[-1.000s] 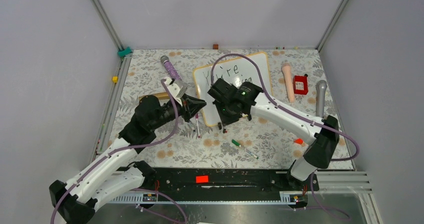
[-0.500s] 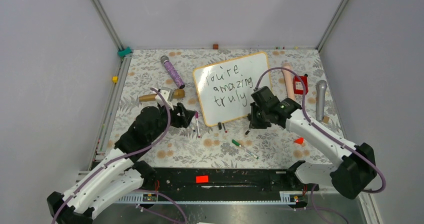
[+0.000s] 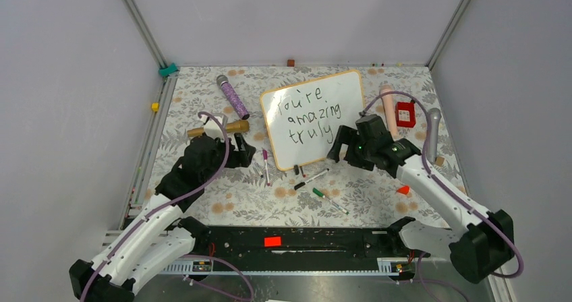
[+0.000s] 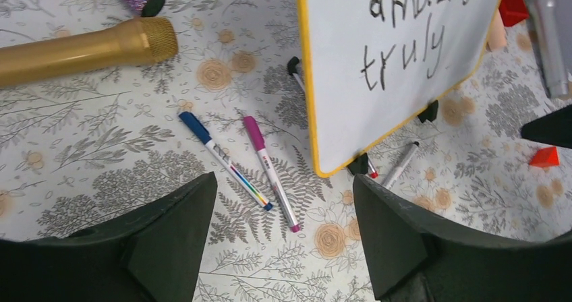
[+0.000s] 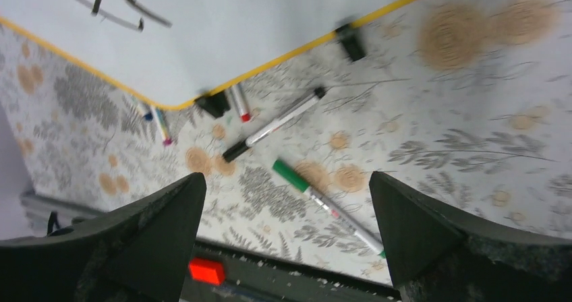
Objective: Write a sentence on the whiteboard
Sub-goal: Reset both arms
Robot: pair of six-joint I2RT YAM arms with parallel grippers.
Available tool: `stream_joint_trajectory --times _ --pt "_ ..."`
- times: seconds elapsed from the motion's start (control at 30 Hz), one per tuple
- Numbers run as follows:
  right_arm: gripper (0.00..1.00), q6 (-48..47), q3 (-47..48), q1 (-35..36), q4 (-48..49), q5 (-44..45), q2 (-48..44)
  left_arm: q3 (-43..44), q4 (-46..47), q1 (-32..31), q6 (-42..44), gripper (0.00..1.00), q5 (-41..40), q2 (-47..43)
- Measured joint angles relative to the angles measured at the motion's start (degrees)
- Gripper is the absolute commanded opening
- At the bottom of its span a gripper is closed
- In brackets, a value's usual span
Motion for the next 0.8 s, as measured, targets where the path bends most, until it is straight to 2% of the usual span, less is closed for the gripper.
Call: stream_joint_trajectory --times 0.23,0.4,0.5,0.6,0.8 --pt "0.98 -5.09 -6.14 -1.86 1.92 14.69 -13.00 0.00 -0.52 4.02 0.35 0.85 -1.07 -0.22" --pt "0.91 -16.76 -17.27 -1.90 12.46 24.11 -22.36 -0.13 0.02 5.46 3.72 0.86 -3.45 0.20" --pt "0.91 -23.96 -25.00 -2.14 21.18 27.87 -26.67 -1.57 2.19 5.88 6.38 0.86 -5.55 0.90" --pt "0.91 -28.85 -29.77 -3.91 28.26 29.81 -26.69 -4.17 4.96 7.37 9.73 0.86 -7.02 1.86" --pt "0.90 -34.42 -33.92 -10.01 43.65 29.49 -18.73 -9.20 15.80 18.05 14.56 0.82 -7.34 8.48"
